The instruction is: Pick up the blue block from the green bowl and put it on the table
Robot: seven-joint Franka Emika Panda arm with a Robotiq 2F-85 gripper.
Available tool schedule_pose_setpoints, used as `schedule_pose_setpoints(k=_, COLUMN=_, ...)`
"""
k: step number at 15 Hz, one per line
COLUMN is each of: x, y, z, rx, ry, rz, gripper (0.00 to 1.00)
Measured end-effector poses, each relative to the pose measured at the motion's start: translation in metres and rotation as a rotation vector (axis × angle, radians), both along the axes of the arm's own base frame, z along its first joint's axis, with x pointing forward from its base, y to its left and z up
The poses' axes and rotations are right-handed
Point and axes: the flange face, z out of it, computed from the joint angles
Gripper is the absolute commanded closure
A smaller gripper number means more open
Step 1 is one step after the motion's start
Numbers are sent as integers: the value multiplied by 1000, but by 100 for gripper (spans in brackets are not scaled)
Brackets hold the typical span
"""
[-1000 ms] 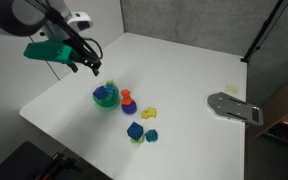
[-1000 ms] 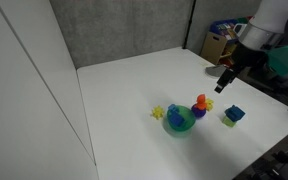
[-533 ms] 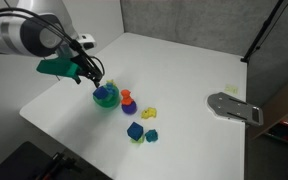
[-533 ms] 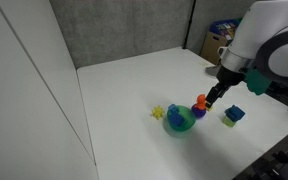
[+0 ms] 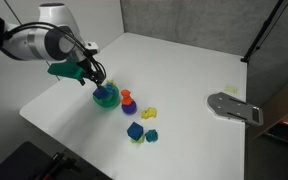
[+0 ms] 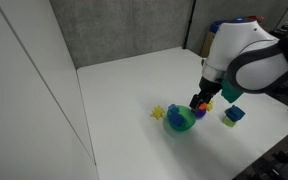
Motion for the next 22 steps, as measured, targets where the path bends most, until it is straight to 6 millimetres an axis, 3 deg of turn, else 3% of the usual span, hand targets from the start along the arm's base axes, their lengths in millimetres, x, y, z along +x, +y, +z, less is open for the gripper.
schedule_pose_setpoints(k=8, x=36, y=27, z=-36, rx=-12, ry=12, rz=-31, gripper=0)
schedule_pose_setpoints(k=14, x=51, y=41, z=-69, rx=-38, ry=47, rz=-42, gripper=0)
schedule_pose_setpoints(k=15, x=53, y=42, z=-74, rx=-43, ry=55, rz=-42, gripper=3)
schedule_pose_setpoints(k=16, x=55, y=43, z=-79, rx=-48, ry=63, rz=-41, gripper=26)
schedule_pose_setpoints(k=18, x=58, y=45, z=-88, rx=-57, ry=78, rz=-40, gripper=30)
schedule_pose_setpoints(k=22, x=64, y=47, z=-101, rx=-68, ry=97, rz=-39, gripper=65)
